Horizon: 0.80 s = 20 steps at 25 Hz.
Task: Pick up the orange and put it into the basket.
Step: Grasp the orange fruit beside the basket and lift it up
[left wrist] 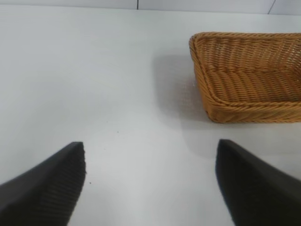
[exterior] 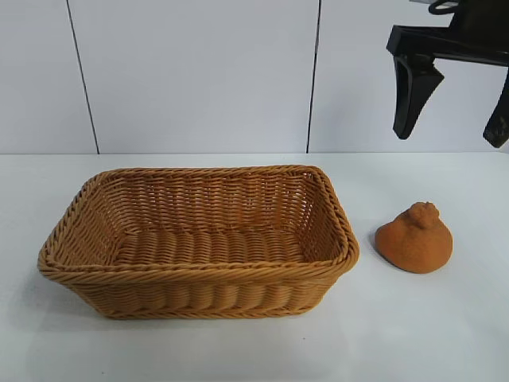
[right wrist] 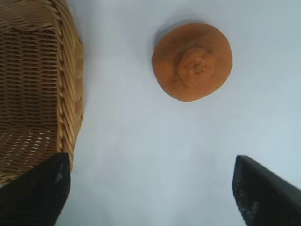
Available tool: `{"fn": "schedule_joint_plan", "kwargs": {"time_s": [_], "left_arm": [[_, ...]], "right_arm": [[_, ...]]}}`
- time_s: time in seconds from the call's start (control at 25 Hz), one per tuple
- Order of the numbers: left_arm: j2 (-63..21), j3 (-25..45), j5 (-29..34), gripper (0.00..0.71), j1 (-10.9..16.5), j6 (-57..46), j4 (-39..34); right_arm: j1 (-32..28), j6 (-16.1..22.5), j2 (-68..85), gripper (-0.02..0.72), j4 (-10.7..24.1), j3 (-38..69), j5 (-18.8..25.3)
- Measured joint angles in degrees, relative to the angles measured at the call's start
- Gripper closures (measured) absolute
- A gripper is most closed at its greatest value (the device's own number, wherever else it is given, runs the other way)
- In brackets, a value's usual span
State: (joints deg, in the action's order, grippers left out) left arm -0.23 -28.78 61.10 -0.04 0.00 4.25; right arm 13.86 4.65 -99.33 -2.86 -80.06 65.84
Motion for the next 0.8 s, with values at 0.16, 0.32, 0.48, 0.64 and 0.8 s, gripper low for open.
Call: {"fn": "schedule_joint_plan", "kwargs": {"time_s": [0.16,0.32,0.48,0.64,0.8], "left_arm": [[0.0,0.0,0.0,0.161,0.0,0.0,0.0],[0.0,0.0,0.0,0.161,0.0,0.0,0.0],[0.0,0.0,0.0,0.161,0.0,0.0,0.0],[0.0,0.0,0.0,0.161,0.0,0.0,0.0],[0.0,0.0,0.0,0.161,0.0,0.0,0.0]], "right_arm": [[-3.3,-0.1,-3.0,0.063,0.0,-0.1,-0.2],[-7.2,-1.2,-5.1,0.063,-0.9,-0.1,-1.9],[-9.3,-3.3,-6.8,0.063,-3.8,-0.1,-3.1],[-9.3,-4.6,-8.6,0.063,-5.6,-0.1,-5.1],[-9.3,-4.6,-11.3,0.063,-6.3,-0.1,-6.7]]}}
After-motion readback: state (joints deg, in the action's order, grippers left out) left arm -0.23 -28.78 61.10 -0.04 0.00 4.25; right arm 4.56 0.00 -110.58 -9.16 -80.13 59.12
